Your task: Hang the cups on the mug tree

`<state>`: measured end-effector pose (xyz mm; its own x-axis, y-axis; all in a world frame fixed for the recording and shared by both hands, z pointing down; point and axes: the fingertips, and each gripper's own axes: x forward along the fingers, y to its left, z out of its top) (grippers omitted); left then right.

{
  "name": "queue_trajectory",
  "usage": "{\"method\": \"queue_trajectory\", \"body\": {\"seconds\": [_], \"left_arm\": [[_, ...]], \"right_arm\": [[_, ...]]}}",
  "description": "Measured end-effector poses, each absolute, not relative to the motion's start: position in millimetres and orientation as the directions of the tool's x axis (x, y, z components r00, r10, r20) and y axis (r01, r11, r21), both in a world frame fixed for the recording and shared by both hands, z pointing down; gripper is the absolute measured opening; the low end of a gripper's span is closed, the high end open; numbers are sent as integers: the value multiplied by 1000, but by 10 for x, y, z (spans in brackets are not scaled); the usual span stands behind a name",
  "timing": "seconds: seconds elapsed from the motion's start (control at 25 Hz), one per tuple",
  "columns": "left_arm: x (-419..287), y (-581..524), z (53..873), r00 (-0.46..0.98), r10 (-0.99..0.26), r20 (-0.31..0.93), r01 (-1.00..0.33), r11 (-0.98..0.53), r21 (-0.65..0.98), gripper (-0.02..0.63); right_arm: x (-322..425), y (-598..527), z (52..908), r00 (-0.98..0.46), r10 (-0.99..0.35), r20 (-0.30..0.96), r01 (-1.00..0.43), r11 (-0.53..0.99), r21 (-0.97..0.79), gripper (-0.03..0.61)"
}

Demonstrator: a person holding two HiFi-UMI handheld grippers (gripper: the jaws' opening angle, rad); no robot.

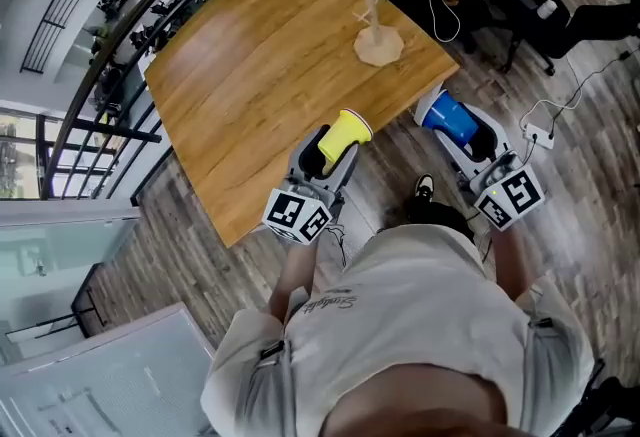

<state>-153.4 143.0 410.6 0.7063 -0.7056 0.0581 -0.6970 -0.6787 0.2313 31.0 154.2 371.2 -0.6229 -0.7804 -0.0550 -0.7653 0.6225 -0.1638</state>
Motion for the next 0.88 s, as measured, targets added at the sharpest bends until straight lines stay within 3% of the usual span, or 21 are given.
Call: {"method": "queue_trajectory", "body": {"seconds": [0.32, 0.64, 0.88], "left_arm": [[-988, 863, 3905, 699, -713, 43, -709, -684, 172, 273], [-740, 554, 3989, 648, -755, 101, -759, -630, 164, 273], [-598, 404, 4102, 641, -754, 144, -767, -624, 148, 273]], "right_arm": [[817, 887, 3721, -651, -755, -74, -735, 652, -184, 227], [1028, 413, 3717, -717, -686, -120, -647, 720, -250, 227], [1107, 199, 3918, -740, -667, -88, -628, 732, -264, 227]]}}
